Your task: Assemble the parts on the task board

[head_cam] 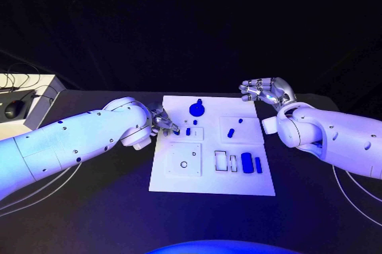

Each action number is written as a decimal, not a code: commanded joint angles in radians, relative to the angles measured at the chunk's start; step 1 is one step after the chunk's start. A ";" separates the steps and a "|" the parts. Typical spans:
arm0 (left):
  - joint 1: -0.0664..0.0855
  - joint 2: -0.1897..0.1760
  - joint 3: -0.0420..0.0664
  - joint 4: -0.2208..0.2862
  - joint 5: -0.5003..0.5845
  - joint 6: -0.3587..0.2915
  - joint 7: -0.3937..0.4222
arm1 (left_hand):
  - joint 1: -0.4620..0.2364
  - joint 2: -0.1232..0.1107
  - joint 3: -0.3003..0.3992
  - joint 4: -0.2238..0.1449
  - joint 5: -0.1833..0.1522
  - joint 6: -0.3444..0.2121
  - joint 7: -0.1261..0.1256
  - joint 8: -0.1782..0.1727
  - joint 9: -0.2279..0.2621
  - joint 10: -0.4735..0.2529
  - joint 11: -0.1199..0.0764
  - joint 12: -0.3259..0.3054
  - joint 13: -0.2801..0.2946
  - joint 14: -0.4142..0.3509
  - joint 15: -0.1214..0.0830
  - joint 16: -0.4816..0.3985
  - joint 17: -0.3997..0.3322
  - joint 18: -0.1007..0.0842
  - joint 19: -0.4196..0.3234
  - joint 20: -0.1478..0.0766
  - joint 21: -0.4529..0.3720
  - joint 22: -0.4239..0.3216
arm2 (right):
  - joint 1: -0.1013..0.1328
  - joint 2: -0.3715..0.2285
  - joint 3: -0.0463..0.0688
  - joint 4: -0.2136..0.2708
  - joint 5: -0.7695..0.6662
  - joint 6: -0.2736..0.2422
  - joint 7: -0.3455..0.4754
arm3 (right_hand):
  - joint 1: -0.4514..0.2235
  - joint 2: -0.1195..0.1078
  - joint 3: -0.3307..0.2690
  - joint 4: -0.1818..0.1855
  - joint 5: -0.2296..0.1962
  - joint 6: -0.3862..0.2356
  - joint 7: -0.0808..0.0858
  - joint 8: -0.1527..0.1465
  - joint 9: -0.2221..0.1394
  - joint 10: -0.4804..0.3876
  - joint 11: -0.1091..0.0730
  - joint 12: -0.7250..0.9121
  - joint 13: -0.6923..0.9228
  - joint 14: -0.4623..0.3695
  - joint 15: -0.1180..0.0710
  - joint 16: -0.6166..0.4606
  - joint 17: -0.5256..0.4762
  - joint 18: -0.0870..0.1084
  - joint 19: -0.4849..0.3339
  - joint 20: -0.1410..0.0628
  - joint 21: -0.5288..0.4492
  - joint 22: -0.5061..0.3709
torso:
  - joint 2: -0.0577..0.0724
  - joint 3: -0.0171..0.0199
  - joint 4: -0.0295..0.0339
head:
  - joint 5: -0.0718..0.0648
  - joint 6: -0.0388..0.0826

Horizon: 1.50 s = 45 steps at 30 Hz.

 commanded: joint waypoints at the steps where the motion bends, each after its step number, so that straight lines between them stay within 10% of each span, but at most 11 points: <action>1: -0.001 0.001 -0.001 0.002 0.000 0.022 -0.002 | 0.015 0.009 0.117 -0.117 0.004 0.020 -0.012 0.006 0.001 0.019 -0.014 -0.005 0.002 0.001 -0.006 0.003 0.000 -0.010 0.005 0.003 0.006 0.001 | 0.000 0.000 0.001 0.002 0.001 0.016 0.008 | -0.006 -0.002 0.006 0.000 0.003 -0.006 -0.001 -0.005 -0.001 -0.006 0.002 -0.004 -0.001 -0.007 0.000 -0.004 -0.001 -0.014 -0.007 -0.003 0.000 -0.001 | 0.000 -0.0001 0.0003 | -0.001 0.000; 45: 0.000 0.029 -0.006 -0.024 0.010 0.054 -0.005 | 0.030 0.040 -0.008 -0.104 -0.005 0.063 -0.036 0.019 -0.027 0.069 -0.021 0.010 -0.047 0.007 -0.005 0.041 0.038 -0.020 0.012 0.006 0.023 0.011 | 0.000 -0.002 0.001 0.003 0.001 0.015 0.008 | -0.005 -0.001 0.007 0.000 0.009 -0.006 -0.001 -0.005 -0.001 -0.005 0.001 -0.003 -0.001 -0.006 0.000 -0.004 -0.001 -0.014 -0.007 -0.003 0.000 -0.002 | 0.000 0.0007 -0.0001 | -0.003 -0.008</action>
